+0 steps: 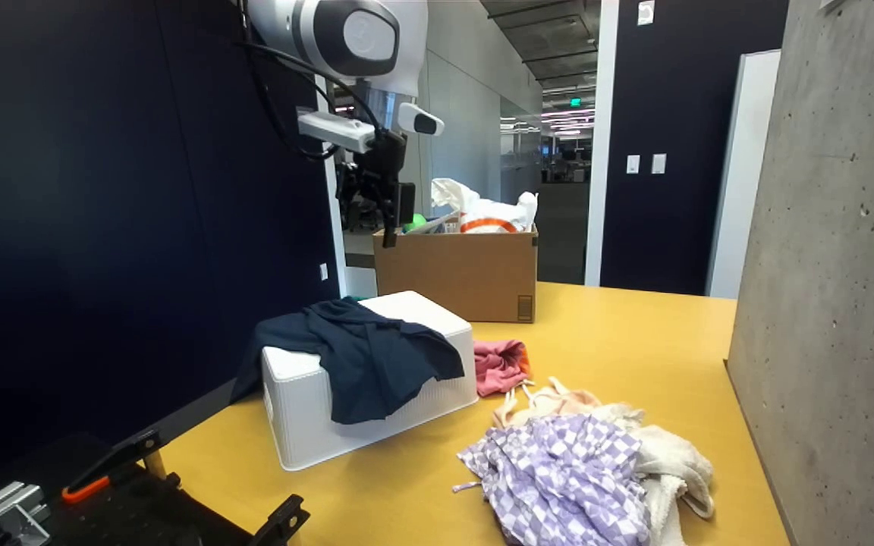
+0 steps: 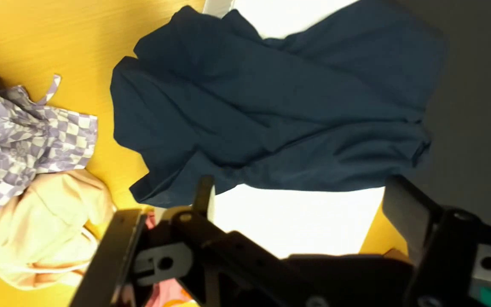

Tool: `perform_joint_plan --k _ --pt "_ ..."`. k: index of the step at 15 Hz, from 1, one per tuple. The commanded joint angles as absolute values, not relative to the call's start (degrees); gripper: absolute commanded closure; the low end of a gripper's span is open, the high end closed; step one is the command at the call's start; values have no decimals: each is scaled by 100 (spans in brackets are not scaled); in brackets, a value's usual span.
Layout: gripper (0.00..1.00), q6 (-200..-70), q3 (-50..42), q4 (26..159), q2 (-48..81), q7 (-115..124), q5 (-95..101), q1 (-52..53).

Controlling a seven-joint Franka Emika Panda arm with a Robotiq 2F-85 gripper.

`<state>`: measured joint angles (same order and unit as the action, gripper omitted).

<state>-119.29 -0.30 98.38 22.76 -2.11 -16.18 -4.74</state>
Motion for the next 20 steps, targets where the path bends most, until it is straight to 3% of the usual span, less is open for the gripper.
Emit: perform_joint_plan --k 1,7,20 --pt "0 -12840 -122 10193 2380 369 -1951 -533" --pt "0 -14144 -92 10682 2586 980 -2503 -686" --pt "0 -14393 101 9516 4149 1057 -2763 -789"
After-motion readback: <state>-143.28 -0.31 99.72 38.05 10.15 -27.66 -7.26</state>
